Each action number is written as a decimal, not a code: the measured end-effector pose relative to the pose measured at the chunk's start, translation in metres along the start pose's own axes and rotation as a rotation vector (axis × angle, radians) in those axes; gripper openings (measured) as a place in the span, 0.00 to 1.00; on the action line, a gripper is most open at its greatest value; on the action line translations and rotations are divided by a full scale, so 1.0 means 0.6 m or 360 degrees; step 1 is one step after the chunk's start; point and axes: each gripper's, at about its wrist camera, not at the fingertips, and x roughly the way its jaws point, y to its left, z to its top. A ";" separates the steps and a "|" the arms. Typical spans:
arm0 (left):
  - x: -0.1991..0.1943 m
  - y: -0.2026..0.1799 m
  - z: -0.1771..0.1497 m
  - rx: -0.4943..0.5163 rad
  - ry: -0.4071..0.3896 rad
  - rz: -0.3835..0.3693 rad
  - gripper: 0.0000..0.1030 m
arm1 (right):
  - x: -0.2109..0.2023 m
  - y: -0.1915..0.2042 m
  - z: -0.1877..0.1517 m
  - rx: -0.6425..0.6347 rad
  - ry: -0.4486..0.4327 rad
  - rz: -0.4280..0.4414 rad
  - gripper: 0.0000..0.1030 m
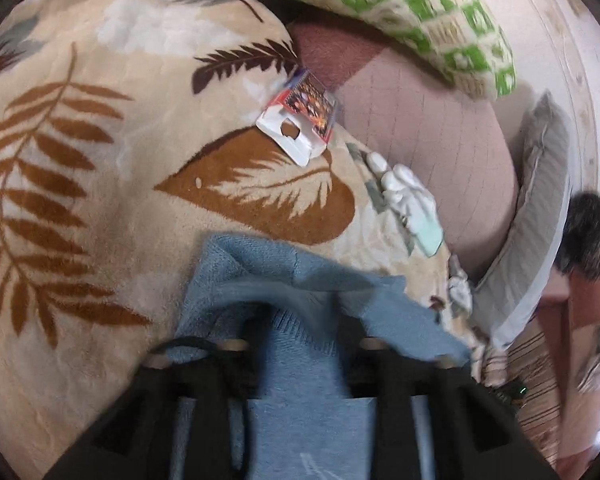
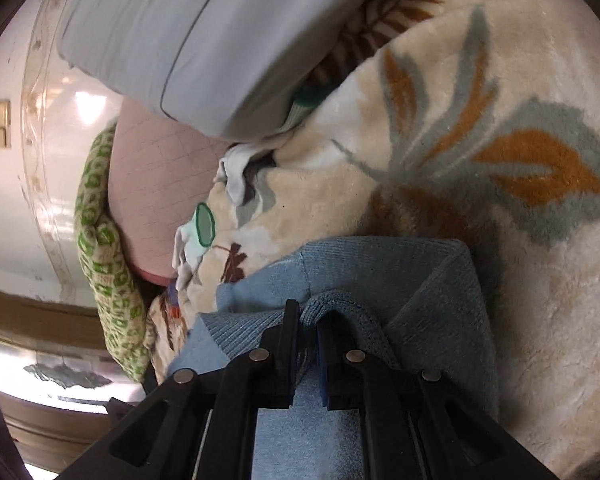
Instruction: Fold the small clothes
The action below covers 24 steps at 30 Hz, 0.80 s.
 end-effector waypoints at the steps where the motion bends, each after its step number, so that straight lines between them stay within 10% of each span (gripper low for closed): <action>1: -0.014 -0.003 0.002 -0.0001 -0.0051 0.0010 0.64 | -0.008 0.006 -0.003 -0.0012 -0.0004 -0.0015 0.13; 3: -0.056 -0.008 0.009 0.0011 -0.0194 0.0070 0.75 | -0.033 0.023 -0.006 -0.0075 -0.0060 -0.0065 0.38; 4: -0.079 -0.008 0.011 0.0008 -0.0242 0.0082 0.75 | -0.050 0.031 -0.007 -0.0089 -0.0109 -0.0074 0.74; 5: -0.099 -0.009 0.010 0.0014 -0.0262 0.0071 0.75 | -0.080 0.036 -0.008 -0.0073 -0.0209 -0.0056 0.84; 8: -0.157 -0.024 -0.014 0.0163 -0.0297 0.0030 0.75 | -0.135 0.039 -0.013 -0.0047 -0.0286 0.0072 0.84; 14: -0.175 -0.037 -0.139 0.0400 -0.0174 -0.0003 0.75 | -0.138 0.059 -0.089 -0.0207 0.0052 0.0421 0.84; 17: -0.115 -0.011 -0.197 0.0450 -0.0089 0.0254 0.75 | -0.102 0.011 -0.122 -0.0104 0.0182 0.0485 0.82; 20: -0.072 0.011 -0.217 0.0467 -0.0063 0.0454 0.72 | -0.082 -0.039 -0.129 -0.0038 0.0147 0.0154 0.39; 23: -0.119 -0.014 -0.224 0.0468 -0.0120 0.0325 0.73 | -0.134 0.011 -0.154 -0.0193 0.0105 0.0215 0.80; 24: -0.138 -0.021 -0.231 0.0486 -0.0152 0.0283 0.74 | -0.155 0.029 -0.171 -0.0266 0.0089 0.0267 0.80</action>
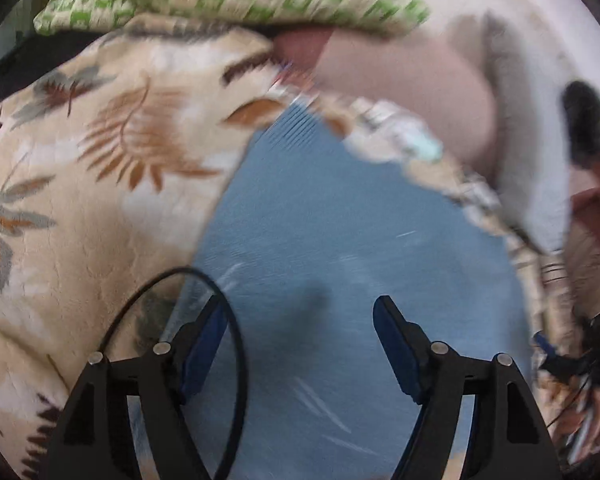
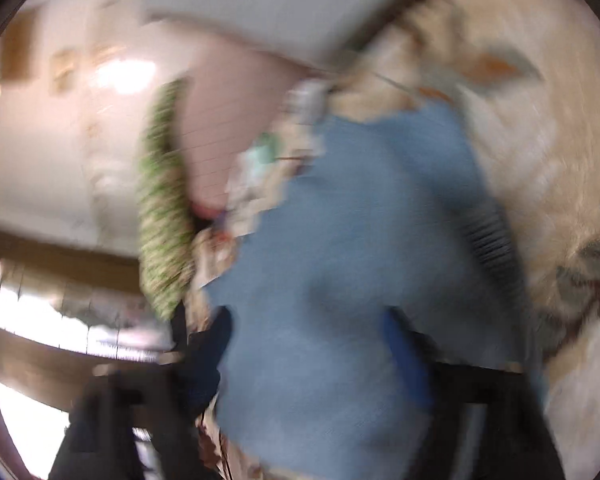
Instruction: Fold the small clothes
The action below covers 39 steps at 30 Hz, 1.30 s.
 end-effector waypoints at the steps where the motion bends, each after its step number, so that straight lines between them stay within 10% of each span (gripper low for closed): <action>1: -0.020 -0.003 -0.007 0.0028 -0.0047 -0.0028 0.74 | -0.012 0.017 -0.020 -0.0041 0.0020 0.0079 0.80; 4: -0.026 -0.004 -0.041 0.0054 -0.0011 -0.0055 0.76 | -0.011 0.006 -0.079 0.0020 0.0113 0.0182 0.80; 6: 0.013 0.003 -0.061 0.0072 0.0093 0.0101 0.74 | 0.009 -0.052 -0.105 0.0125 0.0151 -0.0048 0.79; 8: 0.019 -0.003 -0.073 0.0135 0.0061 0.0207 0.72 | -0.001 -0.107 -0.114 0.0337 0.0067 -0.0096 0.42; 11: -0.025 -0.017 -0.070 0.0101 0.0021 0.0134 0.72 | -0.042 -0.071 -0.122 0.0216 -0.0004 -0.0240 0.70; 14: -0.059 -0.026 -0.088 0.0208 -0.0100 0.0171 0.74 | -0.069 -0.044 -0.130 0.0066 -0.0056 -0.0176 0.73; 16: -0.014 -0.008 -0.100 0.0209 0.0033 0.0290 0.75 | -0.071 -0.101 -0.137 0.0203 -0.0067 -0.0361 0.70; 19: 0.013 -0.007 -0.113 0.0312 0.0072 0.0408 0.74 | -0.095 -0.144 -0.143 0.0403 -0.0143 -0.0166 0.58; 25: -0.059 -0.026 -0.092 0.0115 -0.0048 0.0171 0.75 | -0.194 -0.107 -0.158 0.0286 -0.0347 -0.0226 0.70; 33: -0.057 -0.022 -0.117 0.0110 -0.0033 0.0378 0.75 | -0.138 -0.058 -0.205 0.0175 -0.0162 -0.0117 0.71; 39: -0.012 -0.009 -0.124 0.0175 0.0072 0.0586 0.75 | 0.022 0.015 -0.164 0.0087 0.0163 0.0283 0.71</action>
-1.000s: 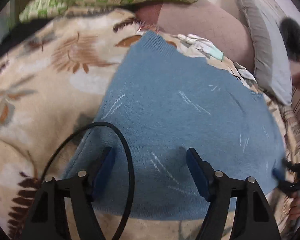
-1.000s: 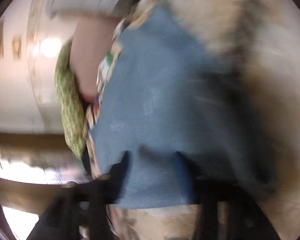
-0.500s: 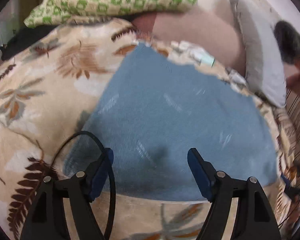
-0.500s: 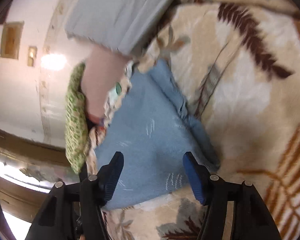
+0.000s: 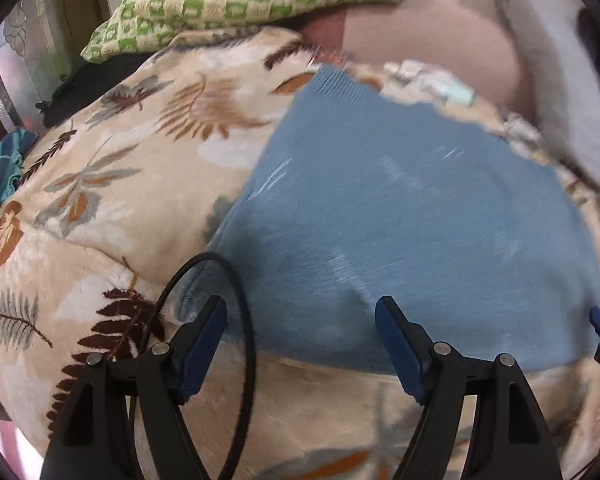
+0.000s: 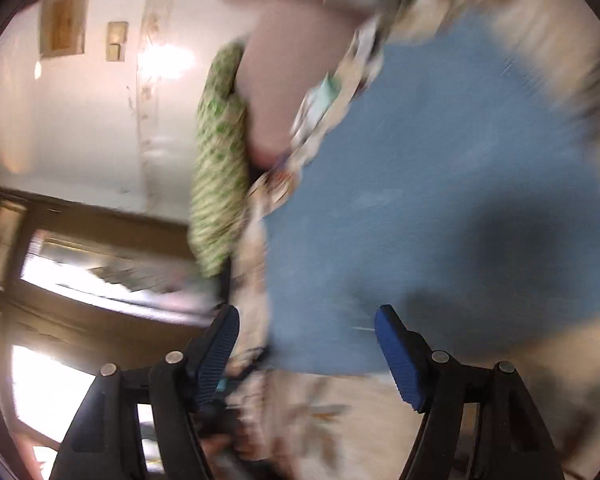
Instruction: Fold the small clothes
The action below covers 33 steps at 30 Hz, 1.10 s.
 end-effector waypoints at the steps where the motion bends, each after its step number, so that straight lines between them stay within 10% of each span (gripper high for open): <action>1: 0.017 -0.003 -0.003 0.0030 0.0049 0.0021 0.76 | 0.027 -0.021 0.005 0.0050 0.0031 -0.0044 0.72; 4: 0.020 -0.027 -0.003 0.0213 0.0015 0.0120 0.80 | 0.055 -0.078 0.005 0.0269 0.0030 -0.0225 0.57; 11: 0.036 -0.012 0.002 0.0255 0.0085 0.0147 0.82 | -0.049 -0.050 0.005 0.0088 -0.0092 -0.0506 0.71; 19: -0.035 -0.018 0.031 0.0043 -0.0077 -0.0067 0.81 | -0.194 -0.073 -0.032 0.0270 -0.0328 -0.0318 0.73; 33: -0.042 -0.151 0.025 0.0206 -0.0072 -0.0137 0.81 | -0.204 -0.119 -0.017 0.0313 -0.0458 -0.0497 0.73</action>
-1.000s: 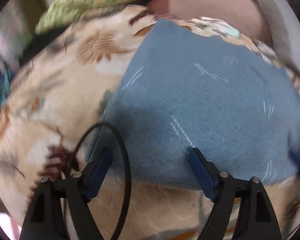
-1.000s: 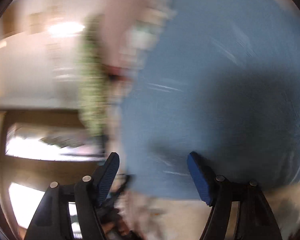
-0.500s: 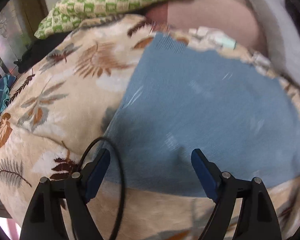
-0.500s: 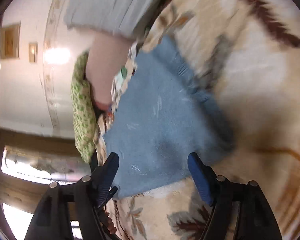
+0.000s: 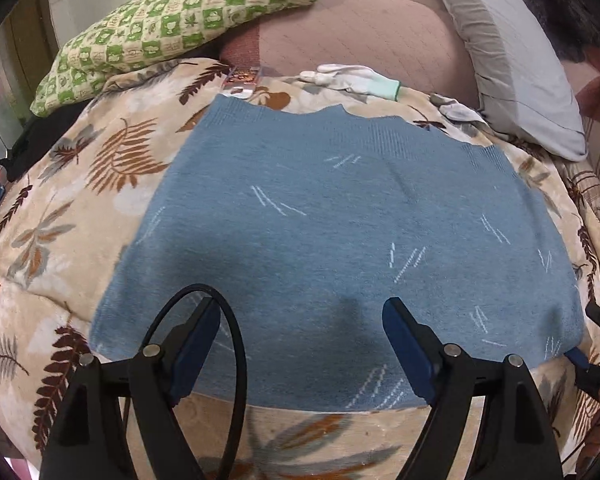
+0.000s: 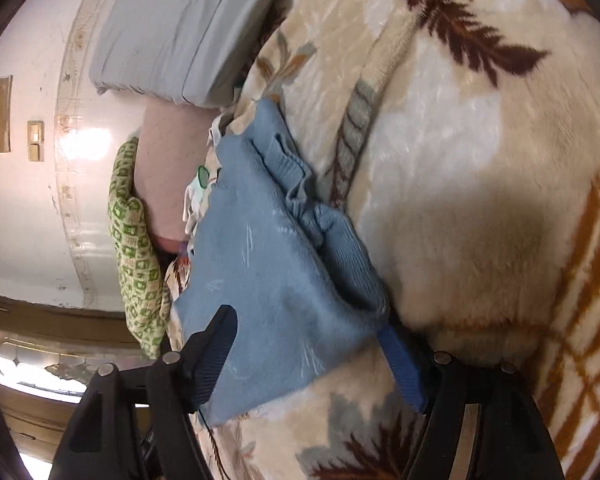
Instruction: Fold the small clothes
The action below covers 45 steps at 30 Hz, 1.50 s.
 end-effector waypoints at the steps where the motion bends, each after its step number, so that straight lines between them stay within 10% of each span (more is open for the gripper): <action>1: 0.003 0.000 0.000 0.0008 0.0003 0.0004 0.81 | 0.002 0.006 0.000 -0.0027 -0.0005 -0.0002 0.74; 14: 0.018 0.012 0.000 0.0010 0.0020 0.0012 0.81 | 0.017 0.023 0.004 -0.0051 -0.0024 -0.0011 0.72; 22: 0.016 0.017 0.007 -0.0014 0.0000 0.0012 0.81 | 0.036 0.010 0.012 -0.0024 -0.0001 -0.0154 0.36; 29: 0.074 -0.004 -0.005 0.0101 0.0146 0.0066 0.82 | 0.044 0.015 0.015 -0.0064 0.0005 -0.0157 0.29; 35: 0.050 0.007 0.003 0.0033 0.0023 0.0030 0.82 | 0.031 0.040 0.011 -0.0177 -0.0035 -0.0171 0.24; 40: 0.096 -0.023 -0.013 0.0291 0.0118 0.0146 0.89 | 0.055 0.032 0.015 -0.0137 0.0019 -0.0180 0.29; 45: 0.092 0.001 0.007 0.0195 0.0216 -0.0007 0.87 | 0.047 0.114 0.003 -0.0343 -0.0019 -0.0219 0.10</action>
